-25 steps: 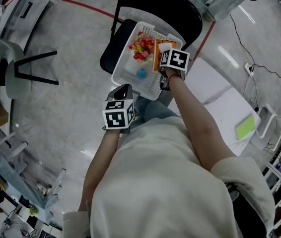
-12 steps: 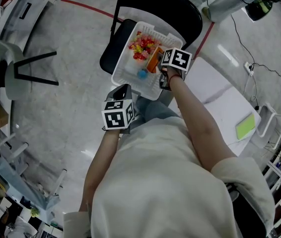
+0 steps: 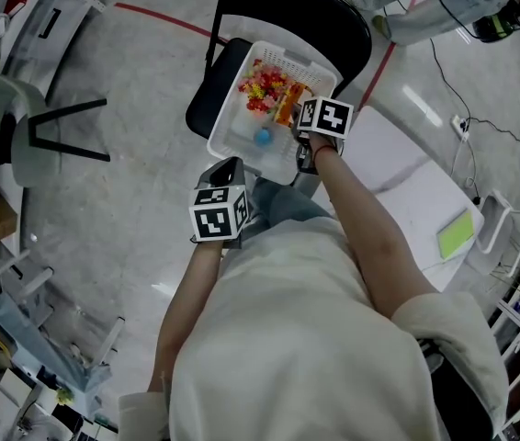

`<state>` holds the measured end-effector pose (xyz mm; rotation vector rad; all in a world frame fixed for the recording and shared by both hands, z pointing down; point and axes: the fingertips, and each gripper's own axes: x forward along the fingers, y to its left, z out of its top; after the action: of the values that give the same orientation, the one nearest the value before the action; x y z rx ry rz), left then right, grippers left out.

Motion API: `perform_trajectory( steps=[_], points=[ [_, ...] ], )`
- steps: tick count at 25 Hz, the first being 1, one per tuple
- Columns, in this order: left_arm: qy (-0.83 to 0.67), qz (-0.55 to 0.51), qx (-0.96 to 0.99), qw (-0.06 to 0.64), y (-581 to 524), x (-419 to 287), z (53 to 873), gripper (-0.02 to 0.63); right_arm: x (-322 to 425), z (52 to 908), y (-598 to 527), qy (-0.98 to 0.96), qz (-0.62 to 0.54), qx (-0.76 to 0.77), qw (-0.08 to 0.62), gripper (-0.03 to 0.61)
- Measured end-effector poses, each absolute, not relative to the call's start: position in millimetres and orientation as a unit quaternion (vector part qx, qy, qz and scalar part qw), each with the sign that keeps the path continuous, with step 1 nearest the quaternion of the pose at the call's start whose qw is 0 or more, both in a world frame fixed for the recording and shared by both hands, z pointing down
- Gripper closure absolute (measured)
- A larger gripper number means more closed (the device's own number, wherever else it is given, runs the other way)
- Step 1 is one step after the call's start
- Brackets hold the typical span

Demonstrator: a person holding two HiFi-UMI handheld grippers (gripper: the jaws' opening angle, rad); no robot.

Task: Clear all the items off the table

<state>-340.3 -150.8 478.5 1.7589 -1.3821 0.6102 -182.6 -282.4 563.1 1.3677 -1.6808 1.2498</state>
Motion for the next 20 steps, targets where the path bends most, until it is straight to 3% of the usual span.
perform_trajectory(
  steps=[8, 20],
  points=[
    [-0.547, 0.237, 0.699, 0.394, -140, -335, 474, 0.604, -177, 547, -270, -0.659, 0.449, 0.522, 0.304, 0.578],
    [-0.544, 0.230, 0.710, 0.383, -123, -324, 467, 0.604, -176, 523, -243, -0.696, 0.405, 0.510, 0.300, 0.580]
  ],
)
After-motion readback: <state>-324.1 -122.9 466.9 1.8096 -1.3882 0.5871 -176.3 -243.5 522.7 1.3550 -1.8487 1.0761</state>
